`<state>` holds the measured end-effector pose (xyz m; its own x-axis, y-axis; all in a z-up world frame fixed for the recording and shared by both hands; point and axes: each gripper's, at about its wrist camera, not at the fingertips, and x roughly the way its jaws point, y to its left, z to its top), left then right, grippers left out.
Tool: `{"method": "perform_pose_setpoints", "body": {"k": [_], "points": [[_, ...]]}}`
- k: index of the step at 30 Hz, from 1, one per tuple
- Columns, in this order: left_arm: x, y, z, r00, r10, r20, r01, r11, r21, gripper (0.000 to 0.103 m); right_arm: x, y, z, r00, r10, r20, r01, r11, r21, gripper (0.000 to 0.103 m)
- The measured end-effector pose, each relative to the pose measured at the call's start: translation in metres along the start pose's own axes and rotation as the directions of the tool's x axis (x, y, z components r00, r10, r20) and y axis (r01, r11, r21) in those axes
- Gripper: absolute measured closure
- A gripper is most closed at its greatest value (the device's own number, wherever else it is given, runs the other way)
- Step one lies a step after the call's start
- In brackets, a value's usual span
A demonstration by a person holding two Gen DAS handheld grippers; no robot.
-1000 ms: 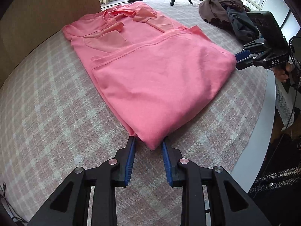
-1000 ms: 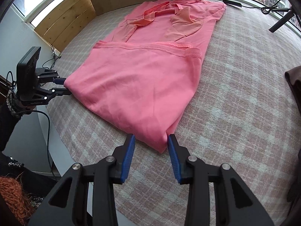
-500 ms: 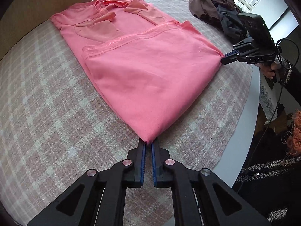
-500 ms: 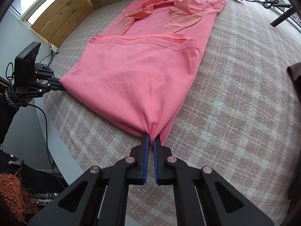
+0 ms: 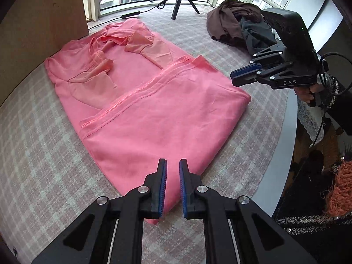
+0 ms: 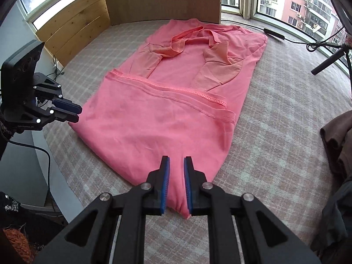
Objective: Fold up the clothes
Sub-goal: 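Pinch the folded edge with both tools to square it, then release, then move both tools to the collar end of the shirt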
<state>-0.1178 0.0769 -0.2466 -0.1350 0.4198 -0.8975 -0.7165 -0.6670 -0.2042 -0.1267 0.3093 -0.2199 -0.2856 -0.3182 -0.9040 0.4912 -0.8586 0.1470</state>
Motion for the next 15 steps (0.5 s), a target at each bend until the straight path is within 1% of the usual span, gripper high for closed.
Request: {"method": "perform_pose_setpoints", "body": {"k": [2,4,5,6,8,10,12,14,15], "points": [[0.014,-0.002,-0.007,0.998,-0.013,-0.059,0.014,1.000,0.004,0.093,0.016,0.003,-0.004,0.999,-0.029,-0.043,0.028,0.999,-0.031,0.090],[0.016,-0.001,-0.017,0.997,-0.024,-0.079,0.024,1.000,-0.011,0.093,0.022,0.001,-0.017,0.995,-0.040,-0.088,0.036,0.998,-0.050,0.089],[0.017,0.000,-0.021,0.996,-0.030,-0.089,0.028,0.999,-0.018,0.093,0.018,0.000,-0.021,0.996,-0.031,-0.087,0.026,0.998,-0.052,0.089],[0.016,0.001,-0.025,0.995,-0.032,-0.098,0.030,0.999,-0.027,0.093,0.014,-0.003,-0.023,0.994,-0.008,-0.113,0.005,0.999,-0.034,0.089],[0.001,0.008,-0.026,0.995,-0.015,-0.103,0.009,0.999,-0.051,0.093,-0.003,-0.014,-0.022,0.993,0.034,-0.109,-0.032,0.999,0.018,0.089],[-0.024,0.021,-0.018,0.997,0.028,-0.074,-0.034,0.997,-0.075,0.093,-0.035,-0.027,-0.013,0.997,0.055,-0.045,-0.053,0.997,0.050,0.089],[-0.054,0.038,-0.001,0.995,0.090,-0.030,-0.093,0.990,-0.106,0.091,-0.071,-0.044,0.005,0.998,0.049,0.032,-0.051,0.996,0.074,0.089],[-0.083,0.057,0.019,0.986,0.165,0.020,-0.161,0.977,-0.137,0.089,-0.104,-0.060,0.028,0.994,0.027,0.105,-0.036,0.996,0.083,0.089],[-0.095,0.066,0.031,0.979,0.199,0.040,-0.191,0.970,-0.151,0.089,-0.112,-0.066,0.041,0.991,0.006,0.131,-0.017,0.997,0.076,0.089]]}}
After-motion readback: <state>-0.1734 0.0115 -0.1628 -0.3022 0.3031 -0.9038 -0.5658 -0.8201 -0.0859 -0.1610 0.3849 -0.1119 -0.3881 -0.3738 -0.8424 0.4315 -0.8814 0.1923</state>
